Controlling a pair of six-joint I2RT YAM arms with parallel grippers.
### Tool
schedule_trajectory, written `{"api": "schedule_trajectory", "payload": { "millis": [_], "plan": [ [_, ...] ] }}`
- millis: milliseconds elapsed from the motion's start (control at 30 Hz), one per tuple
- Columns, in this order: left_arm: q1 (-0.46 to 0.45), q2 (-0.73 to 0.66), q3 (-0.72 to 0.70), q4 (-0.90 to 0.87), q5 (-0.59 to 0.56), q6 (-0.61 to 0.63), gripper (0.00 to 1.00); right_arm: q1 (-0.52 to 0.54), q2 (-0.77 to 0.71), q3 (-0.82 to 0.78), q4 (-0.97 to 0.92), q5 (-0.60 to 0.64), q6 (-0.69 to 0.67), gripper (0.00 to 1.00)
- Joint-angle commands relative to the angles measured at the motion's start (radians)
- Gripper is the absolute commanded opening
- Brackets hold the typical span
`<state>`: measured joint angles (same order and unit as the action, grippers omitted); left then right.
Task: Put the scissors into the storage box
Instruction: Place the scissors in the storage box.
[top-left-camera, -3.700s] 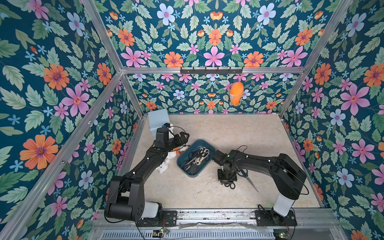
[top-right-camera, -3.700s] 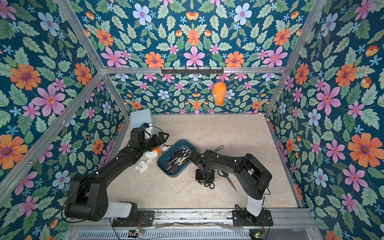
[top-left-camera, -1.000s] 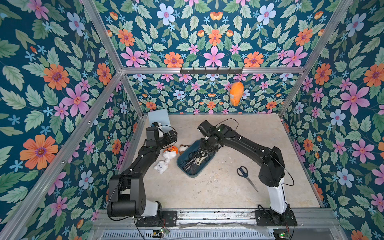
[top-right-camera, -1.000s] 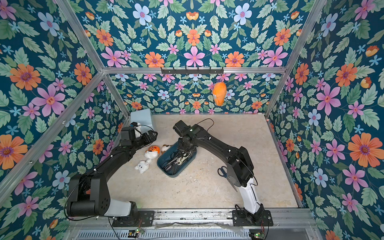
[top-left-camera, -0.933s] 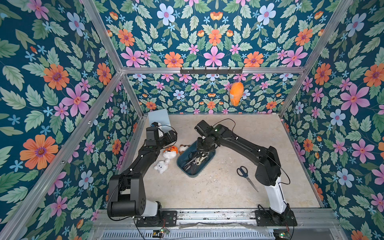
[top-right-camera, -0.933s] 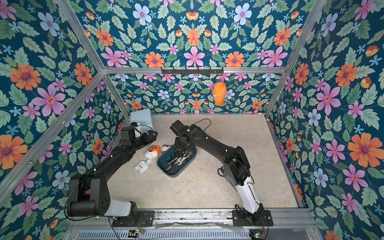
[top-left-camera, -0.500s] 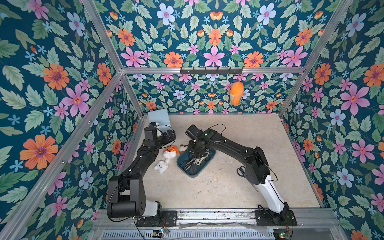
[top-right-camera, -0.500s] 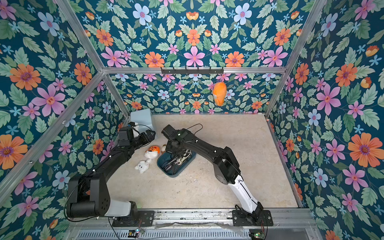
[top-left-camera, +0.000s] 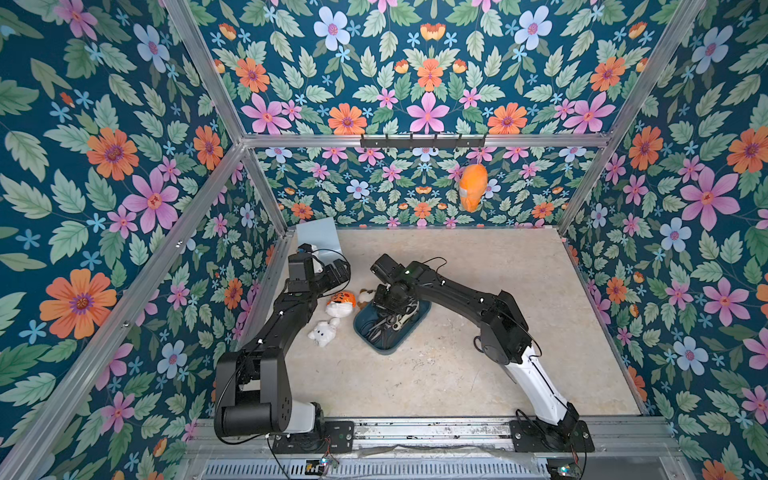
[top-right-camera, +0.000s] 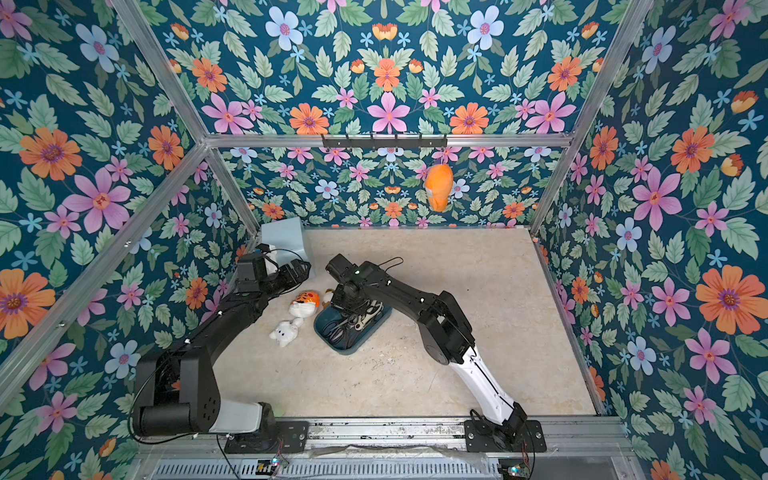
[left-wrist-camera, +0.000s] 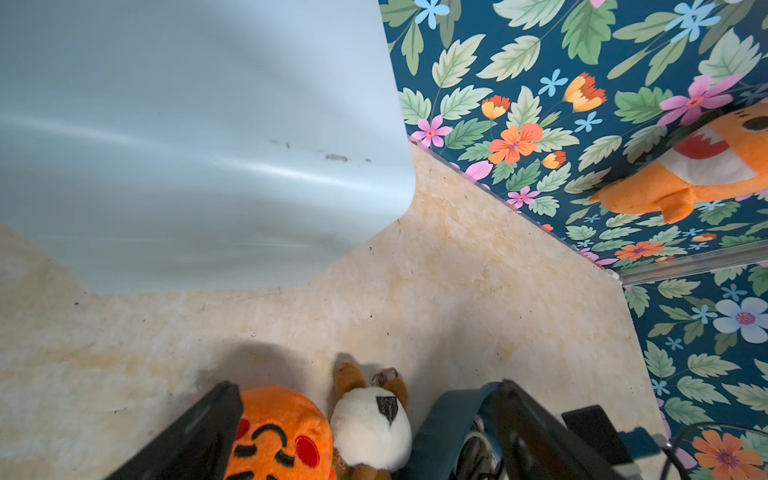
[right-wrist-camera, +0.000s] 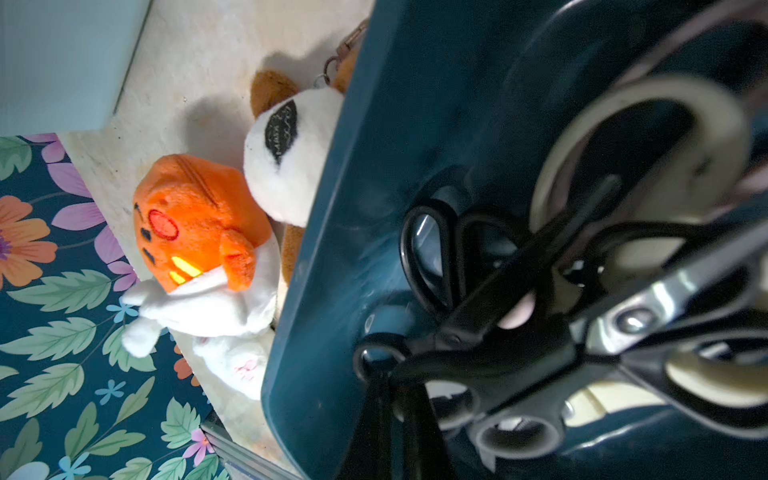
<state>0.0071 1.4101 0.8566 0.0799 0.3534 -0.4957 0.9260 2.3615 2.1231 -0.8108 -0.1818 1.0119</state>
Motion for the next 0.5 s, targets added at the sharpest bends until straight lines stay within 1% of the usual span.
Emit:
{"api": "schedule_trajectory", "payload": {
  "millis": [0,67,133,233,333,467],
  "plan": [
    [0.002,-0.004,-0.001,0.020,0.001,-0.004,0.99,0.000,-0.006,-0.003,0.026,-0.009,0.013,0.10],
    [0.002,-0.004,-0.001,0.020,0.001,-0.004,0.99,0.000,-0.018,-0.013,0.044,-0.002,0.002,0.20],
    [0.002,-0.005,-0.002,0.020,0.001,-0.002,0.99,0.000,-0.036,-0.027,0.070,0.003,-0.017,0.25],
    [0.001,-0.005,-0.005,0.020,0.000,0.000,0.99,-0.001,-0.078,-0.042,0.085,0.045,-0.078,0.28],
    [0.002,-0.003,-0.011,0.025,0.011,0.003,0.99,-0.013,-0.147,-0.085,0.106,0.084,-0.155,0.29],
    [0.001,0.002,-0.017,0.033,0.045,0.000,0.99,-0.055,-0.282,-0.228,0.119,0.118,-0.262,0.29]
  ]
}}
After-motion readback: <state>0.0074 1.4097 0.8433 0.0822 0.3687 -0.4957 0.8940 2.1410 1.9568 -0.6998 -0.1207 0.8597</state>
